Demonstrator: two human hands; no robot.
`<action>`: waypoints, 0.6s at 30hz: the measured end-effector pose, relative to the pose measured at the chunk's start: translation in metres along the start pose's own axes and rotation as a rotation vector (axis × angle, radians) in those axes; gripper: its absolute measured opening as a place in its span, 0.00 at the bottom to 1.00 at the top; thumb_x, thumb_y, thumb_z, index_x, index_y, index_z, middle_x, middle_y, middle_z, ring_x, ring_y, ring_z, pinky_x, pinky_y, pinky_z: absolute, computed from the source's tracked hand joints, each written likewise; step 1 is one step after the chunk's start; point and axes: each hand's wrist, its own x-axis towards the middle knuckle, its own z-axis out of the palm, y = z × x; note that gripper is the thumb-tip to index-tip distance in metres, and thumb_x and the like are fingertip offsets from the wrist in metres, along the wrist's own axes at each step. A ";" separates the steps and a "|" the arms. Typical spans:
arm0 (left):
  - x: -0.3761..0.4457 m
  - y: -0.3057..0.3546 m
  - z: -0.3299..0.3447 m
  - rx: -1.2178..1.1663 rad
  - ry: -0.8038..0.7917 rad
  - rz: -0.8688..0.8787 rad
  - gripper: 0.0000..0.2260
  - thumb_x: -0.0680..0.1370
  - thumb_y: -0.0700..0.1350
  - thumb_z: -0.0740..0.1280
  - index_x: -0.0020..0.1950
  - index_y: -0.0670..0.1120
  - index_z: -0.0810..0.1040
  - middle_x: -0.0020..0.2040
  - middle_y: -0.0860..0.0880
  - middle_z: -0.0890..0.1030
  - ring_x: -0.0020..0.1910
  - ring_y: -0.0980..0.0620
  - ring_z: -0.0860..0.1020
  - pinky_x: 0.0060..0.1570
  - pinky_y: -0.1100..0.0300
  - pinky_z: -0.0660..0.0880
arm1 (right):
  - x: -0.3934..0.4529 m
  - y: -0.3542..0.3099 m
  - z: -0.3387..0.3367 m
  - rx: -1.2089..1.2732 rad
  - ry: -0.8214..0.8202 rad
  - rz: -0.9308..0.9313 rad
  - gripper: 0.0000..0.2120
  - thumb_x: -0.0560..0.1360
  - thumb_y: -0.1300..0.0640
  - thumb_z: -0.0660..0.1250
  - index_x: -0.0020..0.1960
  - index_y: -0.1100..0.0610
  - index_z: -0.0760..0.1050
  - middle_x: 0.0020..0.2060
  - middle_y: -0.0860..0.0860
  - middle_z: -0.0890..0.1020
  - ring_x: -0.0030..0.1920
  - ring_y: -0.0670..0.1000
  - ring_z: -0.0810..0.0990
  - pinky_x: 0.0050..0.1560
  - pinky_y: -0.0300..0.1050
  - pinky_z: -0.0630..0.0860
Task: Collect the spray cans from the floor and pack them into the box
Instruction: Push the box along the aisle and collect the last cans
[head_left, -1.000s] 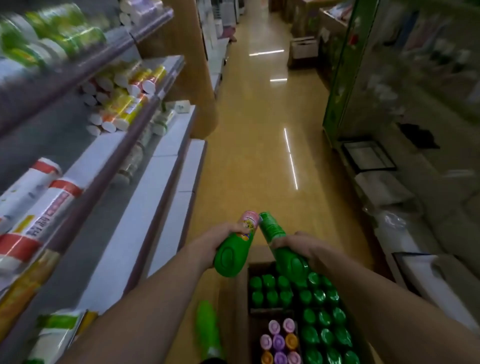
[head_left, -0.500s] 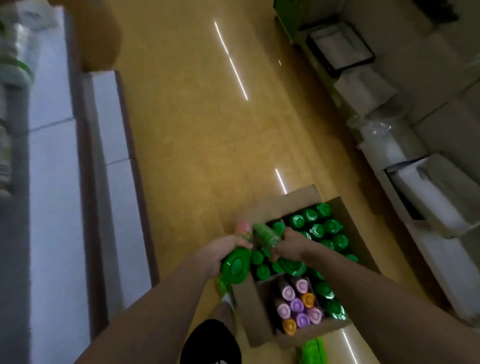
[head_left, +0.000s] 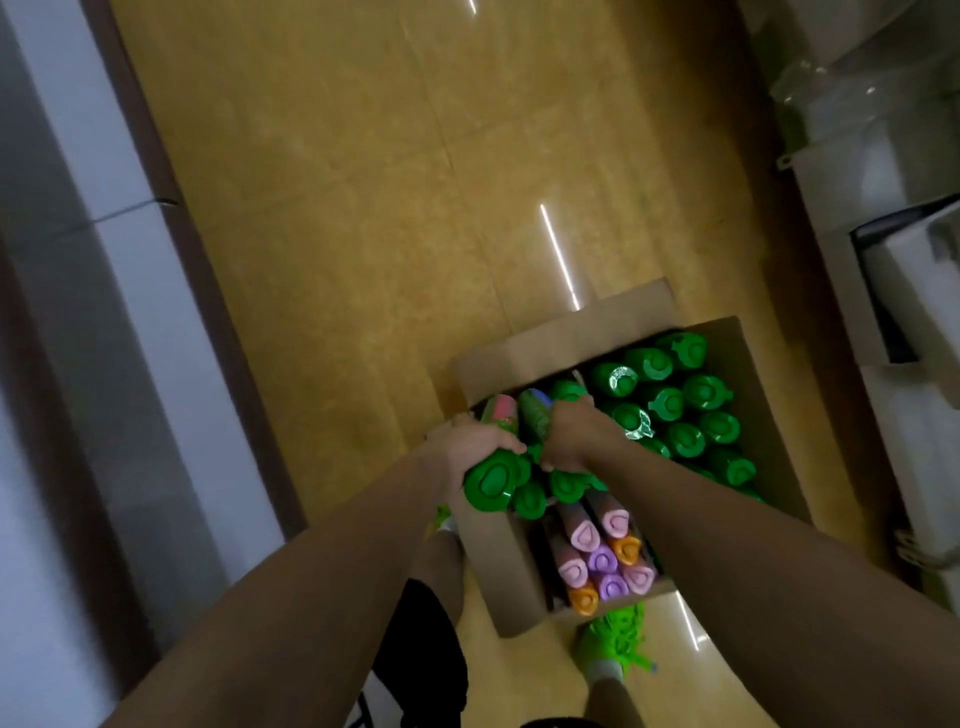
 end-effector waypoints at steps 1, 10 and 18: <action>0.008 0.005 0.002 0.016 -0.006 -0.006 0.40 0.57 0.50 0.81 0.66 0.39 0.74 0.54 0.37 0.82 0.44 0.41 0.84 0.37 0.50 0.82 | 0.010 0.000 0.002 -0.003 0.026 -0.020 0.30 0.69 0.52 0.74 0.65 0.61 0.67 0.64 0.63 0.71 0.63 0.62 0.75 0.58 0.51 0.76; 0.095 0.003 0.015 0.232 0.062 0.010 0.23 0.69 0.46 0.75 0.62 0.44 0.76 0.58 0.42 0.81 0.58 0.41 0.80 0.60 0.45 0.78 | 0.089 0.007 0.046 -0.194 0.145 -0.183 0.24 0.73 0.53 0.73 0.65 0.59 0.69 0.60 0.58 0.70 0.60 0.63 0.73 0.47 0.53 0.72; 0.163 -0.006 0.017 0.246 0.199 0.058 0.19 0.79 0.45 0.67 0.67 0.38 0.75 0.63 0.38 0.79 0.62 0.39 0.78 0.57 0.51 0.76 | 0.141 0.008 0.079 -0.275 0.188 -0.269 0.20 0.74 0.64 0.66 0.64 0.60 0.67 0.60 0.59 0.74 0.61 0.62 0.72 0.53 0.55 0.75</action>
